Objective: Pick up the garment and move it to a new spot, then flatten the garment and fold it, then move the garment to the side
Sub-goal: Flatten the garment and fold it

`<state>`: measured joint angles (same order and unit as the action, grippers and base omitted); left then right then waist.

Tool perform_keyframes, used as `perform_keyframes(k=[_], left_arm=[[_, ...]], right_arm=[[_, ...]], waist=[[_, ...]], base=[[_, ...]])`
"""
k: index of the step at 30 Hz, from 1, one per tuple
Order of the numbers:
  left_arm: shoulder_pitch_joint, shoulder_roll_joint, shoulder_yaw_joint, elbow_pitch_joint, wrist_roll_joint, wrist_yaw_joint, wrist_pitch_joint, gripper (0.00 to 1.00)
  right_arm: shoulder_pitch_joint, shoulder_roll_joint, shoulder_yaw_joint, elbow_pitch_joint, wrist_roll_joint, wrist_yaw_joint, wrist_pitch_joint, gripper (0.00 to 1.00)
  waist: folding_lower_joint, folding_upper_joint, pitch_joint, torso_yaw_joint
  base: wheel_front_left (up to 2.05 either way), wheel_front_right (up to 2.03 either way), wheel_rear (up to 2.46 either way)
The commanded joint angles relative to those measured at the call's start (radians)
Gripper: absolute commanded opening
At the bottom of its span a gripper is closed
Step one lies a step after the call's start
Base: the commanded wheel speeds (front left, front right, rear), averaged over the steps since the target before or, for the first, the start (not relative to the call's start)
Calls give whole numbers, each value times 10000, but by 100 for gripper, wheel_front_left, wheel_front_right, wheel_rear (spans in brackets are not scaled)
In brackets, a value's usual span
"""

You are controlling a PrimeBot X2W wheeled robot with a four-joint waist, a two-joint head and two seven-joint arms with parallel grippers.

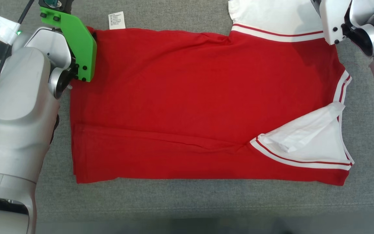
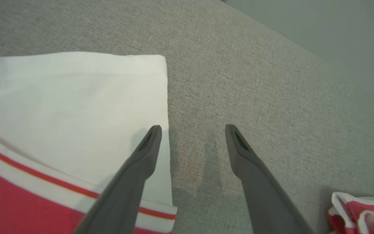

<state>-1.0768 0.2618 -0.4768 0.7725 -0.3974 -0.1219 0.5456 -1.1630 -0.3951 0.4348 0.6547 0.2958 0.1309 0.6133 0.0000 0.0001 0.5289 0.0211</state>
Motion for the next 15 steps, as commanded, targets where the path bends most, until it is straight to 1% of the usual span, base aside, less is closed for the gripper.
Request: perform_keyframes(k=[1, 5, 9, 15], left_arm=[[-53, -20, -45, 89, -86, -4, 57, 0], [-124, -143, -104, 198, -58, 105, -70, 0], [-60, -519, -265, 423, -173, 69, -40, 0], [-146, -1000, -535, 666, -283, -29, -241, 0]], right_arm=[[-164, -44, 43, 66, -49, -7, -108, 100], [-403, -177, 237, 333, -61, -7, -623, 100], [-639, -248, 382, 717, -87, -5, -1067, 100], [-1065, -244, 670, 1279, -180, -7, -1396, 100]], waist=[[0, -1, 44, 17], [0, -1, 178, 156], [0, -1, 278, 382], [0, -1, 449, 774]], base=[[0, 0, 0], [0, 0, 0], [0, 0, 0], [0, 0, 0]])
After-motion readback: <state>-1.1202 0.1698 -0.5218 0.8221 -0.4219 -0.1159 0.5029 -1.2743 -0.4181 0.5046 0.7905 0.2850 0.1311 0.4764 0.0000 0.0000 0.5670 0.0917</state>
